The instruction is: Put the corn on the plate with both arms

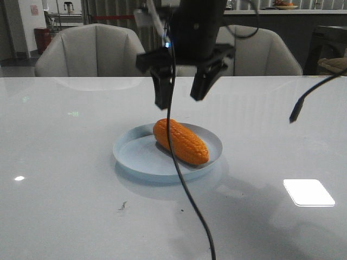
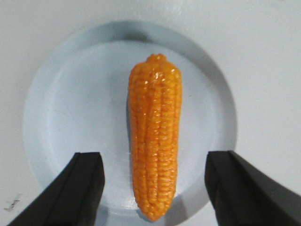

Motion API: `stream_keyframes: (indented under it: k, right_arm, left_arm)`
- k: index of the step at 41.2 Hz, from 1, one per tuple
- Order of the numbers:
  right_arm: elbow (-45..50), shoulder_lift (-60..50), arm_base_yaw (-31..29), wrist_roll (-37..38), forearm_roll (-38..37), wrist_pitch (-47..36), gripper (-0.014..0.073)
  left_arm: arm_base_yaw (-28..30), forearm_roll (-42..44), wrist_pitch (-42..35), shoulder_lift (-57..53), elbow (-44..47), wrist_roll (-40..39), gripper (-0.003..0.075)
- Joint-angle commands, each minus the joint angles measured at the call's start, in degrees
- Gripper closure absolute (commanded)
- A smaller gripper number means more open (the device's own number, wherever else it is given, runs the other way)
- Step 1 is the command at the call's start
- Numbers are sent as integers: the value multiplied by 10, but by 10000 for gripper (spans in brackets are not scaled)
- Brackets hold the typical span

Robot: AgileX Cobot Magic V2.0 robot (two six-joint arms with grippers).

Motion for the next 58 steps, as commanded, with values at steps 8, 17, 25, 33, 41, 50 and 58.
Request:
stream_keyframes:
  k: [8, 17, 25, 33, 41, 50, 58]
  right_arm:
    - [-16, -205, -70, -6, -2, -24, 33]
    - [-3, -314, -195, -6, -2, 5, 33]
    - [121, -434, -280, -22, -2, -24, 33]
    - [310, -587, -315, -22, -1, -97, 33]
    - [463, -715, -315, -21, 5, -117, 33]
    - [581, -808, -315, -13, 5, -108, 33]
    - [602, -827, -315, -13, 5, -106, 33]
  left_arm:
    - [2, -3, -48, -3, -16, -5, 632]
    - [2, -3, -48, -3, -16, -5, 632]
    - [2, -3, -47, -3, -16, -5, 631]
    - [2, -3, -46, -3, -16, -5, 632]
    - [2, -3, -46, -3, -16, -5, 632]
    - [2, -3, -46, -3, -16, -5, 632]
    - [2, -3, -46, -3, -16, -5, 632]
